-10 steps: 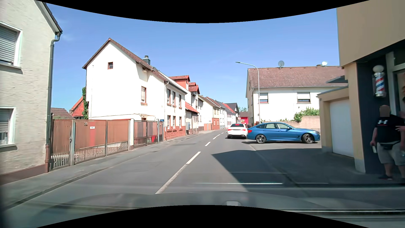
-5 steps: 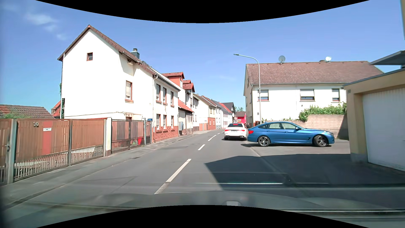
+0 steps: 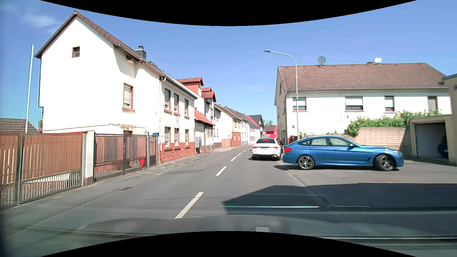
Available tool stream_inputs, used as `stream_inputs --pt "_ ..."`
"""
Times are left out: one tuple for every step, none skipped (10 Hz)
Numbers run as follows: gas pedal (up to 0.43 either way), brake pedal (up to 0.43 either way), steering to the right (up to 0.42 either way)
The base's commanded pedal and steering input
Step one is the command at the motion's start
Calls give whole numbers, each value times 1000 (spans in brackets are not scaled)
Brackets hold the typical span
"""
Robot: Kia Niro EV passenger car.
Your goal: Follow the waypoints while adhering to traffic rules and regulations
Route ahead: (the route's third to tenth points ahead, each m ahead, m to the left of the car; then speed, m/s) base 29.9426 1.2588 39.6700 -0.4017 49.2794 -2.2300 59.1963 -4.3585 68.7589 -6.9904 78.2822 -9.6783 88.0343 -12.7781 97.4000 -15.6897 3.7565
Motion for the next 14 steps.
stream_inputs --pt "0 140 -5" --pt "0 110 -15" --pt "0 55 -36" --pt "0 0 -58" --pt "0 0 -77" --pt "0 0 -95" --pt "0 0 -109" --pt "0 0 -114" --pt "0 0 -117" --pt "8 0 -117" --pt "59 0 -117" --pt "98 0 -117" --pt "110 0 -118" --pt "150 0 -118"
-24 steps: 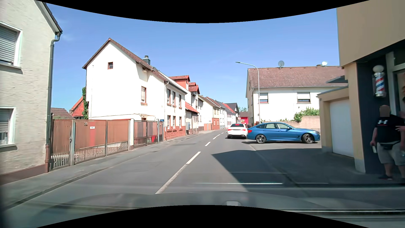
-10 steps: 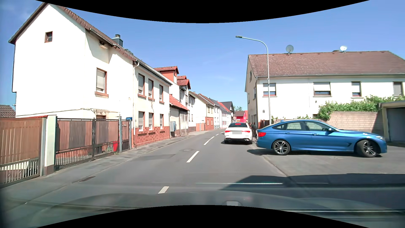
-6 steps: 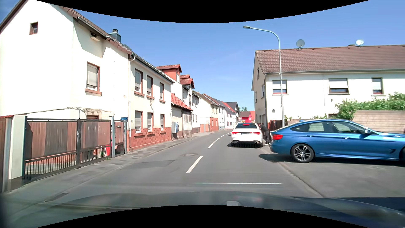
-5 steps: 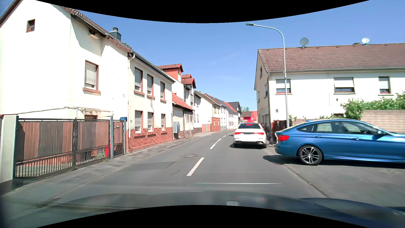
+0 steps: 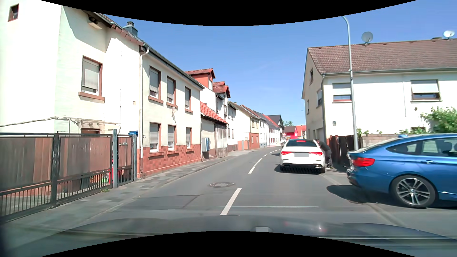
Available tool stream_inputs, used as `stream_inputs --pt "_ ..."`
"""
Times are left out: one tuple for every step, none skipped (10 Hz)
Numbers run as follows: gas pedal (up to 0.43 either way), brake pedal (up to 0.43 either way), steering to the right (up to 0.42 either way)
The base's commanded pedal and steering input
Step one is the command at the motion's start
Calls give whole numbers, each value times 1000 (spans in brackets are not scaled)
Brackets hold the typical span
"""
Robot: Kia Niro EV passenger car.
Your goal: Follow the waypoints while adhering to traffic rules and regulations
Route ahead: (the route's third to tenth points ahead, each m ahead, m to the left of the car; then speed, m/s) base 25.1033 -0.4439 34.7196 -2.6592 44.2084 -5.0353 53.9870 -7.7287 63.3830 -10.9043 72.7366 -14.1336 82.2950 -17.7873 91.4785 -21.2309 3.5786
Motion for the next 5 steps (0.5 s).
stream_inputs --pt "150 0 -118" --pt "150 0 -116" --pt "150 0 -111" --pt "150 0 -104" --pt "150 0 -94"
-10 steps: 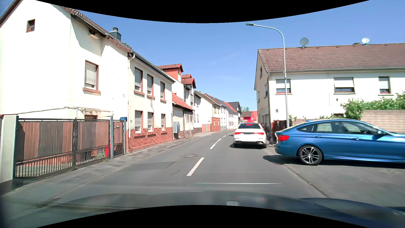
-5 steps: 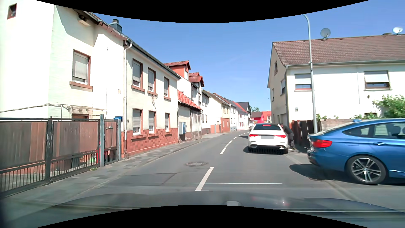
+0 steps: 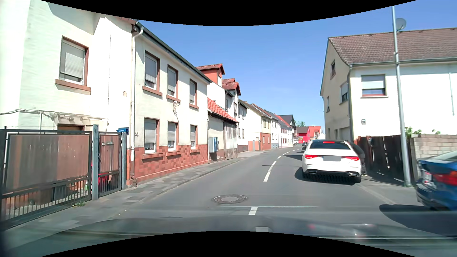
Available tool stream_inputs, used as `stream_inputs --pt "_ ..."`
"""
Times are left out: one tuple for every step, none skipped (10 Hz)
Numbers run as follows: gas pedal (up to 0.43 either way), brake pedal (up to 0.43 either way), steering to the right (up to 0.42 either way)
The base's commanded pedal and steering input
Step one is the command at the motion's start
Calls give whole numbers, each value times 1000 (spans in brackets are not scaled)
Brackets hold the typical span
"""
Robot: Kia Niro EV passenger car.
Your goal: Follow the waypoints while adhering to traffic rules and regulations
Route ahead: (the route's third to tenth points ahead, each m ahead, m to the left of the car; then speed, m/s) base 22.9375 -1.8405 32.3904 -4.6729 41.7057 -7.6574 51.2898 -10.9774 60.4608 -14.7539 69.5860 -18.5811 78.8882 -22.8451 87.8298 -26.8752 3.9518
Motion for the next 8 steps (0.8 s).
stream_inputs --pt "150 0 -82" --pt "150 0 -63" --pt "150 0 -46" --pt "150 0 -23" --pt "150 0 -3" --pt "150 0 13" --pt "150 0 26" --pt "150 0 46"
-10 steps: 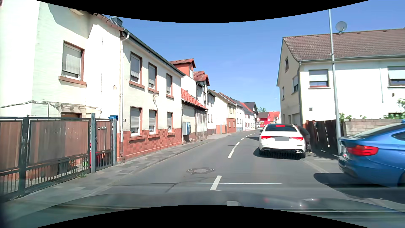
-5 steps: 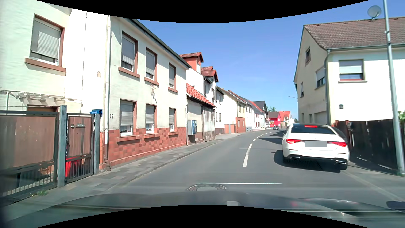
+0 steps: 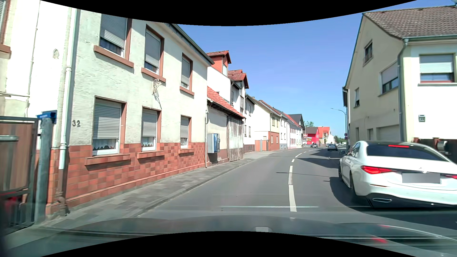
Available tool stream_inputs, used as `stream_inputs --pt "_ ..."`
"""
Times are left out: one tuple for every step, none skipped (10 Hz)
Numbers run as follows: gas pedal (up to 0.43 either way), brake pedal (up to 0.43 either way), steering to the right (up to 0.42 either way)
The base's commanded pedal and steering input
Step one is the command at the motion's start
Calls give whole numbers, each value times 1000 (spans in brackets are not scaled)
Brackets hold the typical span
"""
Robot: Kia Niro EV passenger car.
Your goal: Follow the waypoints while adhering to traffic rules and regulations
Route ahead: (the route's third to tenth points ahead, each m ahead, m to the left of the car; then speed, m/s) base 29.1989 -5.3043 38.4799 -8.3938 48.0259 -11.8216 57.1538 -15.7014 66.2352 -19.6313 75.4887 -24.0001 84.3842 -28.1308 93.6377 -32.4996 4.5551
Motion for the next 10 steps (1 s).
stream_inputs --pt "150 0 65" --pt "150 0 82" --pt "150 0 98" --pt "150 0 116" --pt "150 0 125" --pt "150 0 131" --pt "150 0 132" --pt "150 0 134" --pt "150 0 134" --pt "150 0 134"
